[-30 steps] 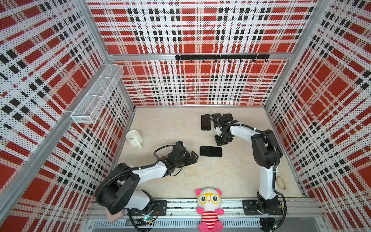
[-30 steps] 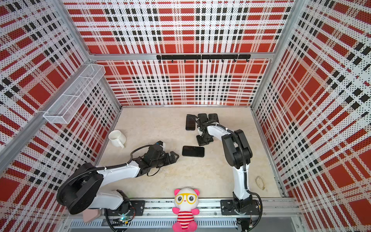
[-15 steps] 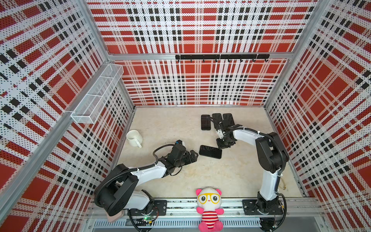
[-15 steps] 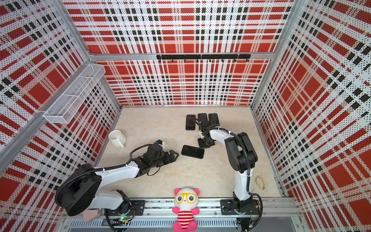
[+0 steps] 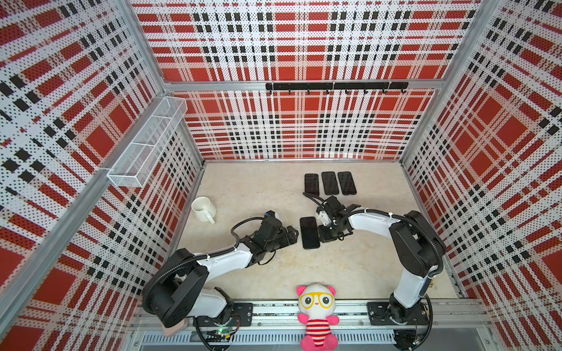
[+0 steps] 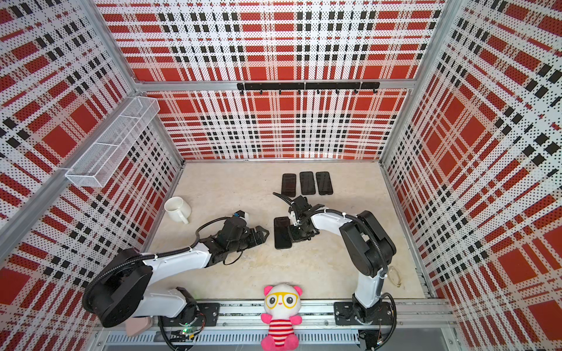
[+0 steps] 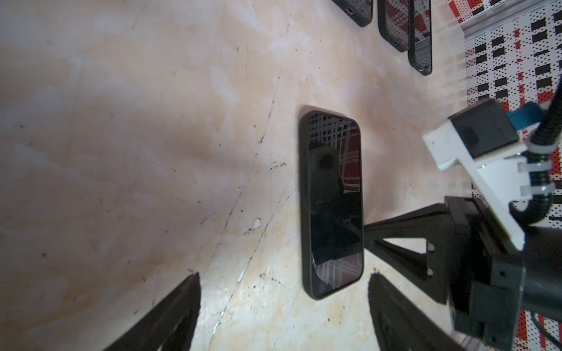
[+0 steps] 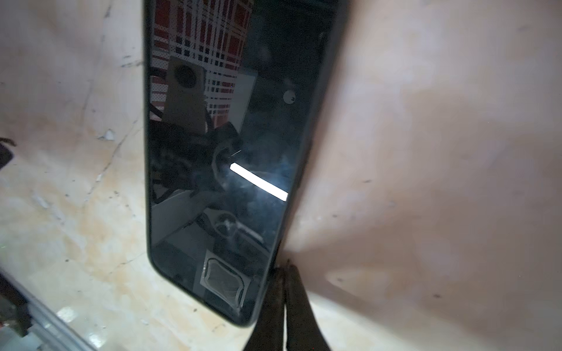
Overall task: Put the phone into the phone case
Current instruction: 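Open the left gripper and release the cased phone while the right gripper withdraws, then grasp the cased phone with the left gripper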
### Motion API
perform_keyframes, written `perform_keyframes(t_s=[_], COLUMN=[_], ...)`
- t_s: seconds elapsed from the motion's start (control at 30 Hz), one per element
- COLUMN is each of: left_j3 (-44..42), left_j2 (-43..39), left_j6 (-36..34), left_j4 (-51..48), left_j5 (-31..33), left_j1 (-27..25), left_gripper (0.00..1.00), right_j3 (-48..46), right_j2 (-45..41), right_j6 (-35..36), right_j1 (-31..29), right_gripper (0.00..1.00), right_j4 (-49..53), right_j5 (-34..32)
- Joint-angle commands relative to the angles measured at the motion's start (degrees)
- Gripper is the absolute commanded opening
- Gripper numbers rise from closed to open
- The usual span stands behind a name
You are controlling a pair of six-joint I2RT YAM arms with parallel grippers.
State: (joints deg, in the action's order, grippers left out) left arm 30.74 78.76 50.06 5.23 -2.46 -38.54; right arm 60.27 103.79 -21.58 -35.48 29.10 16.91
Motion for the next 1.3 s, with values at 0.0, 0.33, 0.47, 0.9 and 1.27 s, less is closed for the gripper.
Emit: perform_keyframes(t_s=[0.0, 0.33, 0.47, 0.9, 1.27], left_j3=[1.95, 12.98, 21.86, 38.72, 40.88], left_j2=[0.14, 6.43, 12.60, 28.92, 33.65], left_j6=[-1.85, -10.33, -16.28, -22.08, -19.96], left_j4=[-3.04, -14.82, -23.62, -35.45, -36.13], left_j5=[2.06, 7.26, 10.91, 14.14, 13.18], left_j1=[0.30, -3.19, -6.19, -11.33, -12.43], left_gripper=[0.88, 1.00, 0.98, 0.98, 0.98], right_j3=[-3.53, -2.93, -3.95, -8.08, -8.25], right_j2=[0.30, -12.64, -17.84, -20.15, -18.71], right_j6=[-5.21, -2.61, -0.84, 1.80, 3.21], right_j1=[-1.35, 2.78, 6.30, 8.98, 9.11], right_gripper=[0.08, 0.38, 0.57, 0.71, 0.75], right_j4=[-3.59, 3.75, 6.54, 5.83, 4.91], right_j5=[0.82, -9.52, -11.57, -10.91, -10.57])
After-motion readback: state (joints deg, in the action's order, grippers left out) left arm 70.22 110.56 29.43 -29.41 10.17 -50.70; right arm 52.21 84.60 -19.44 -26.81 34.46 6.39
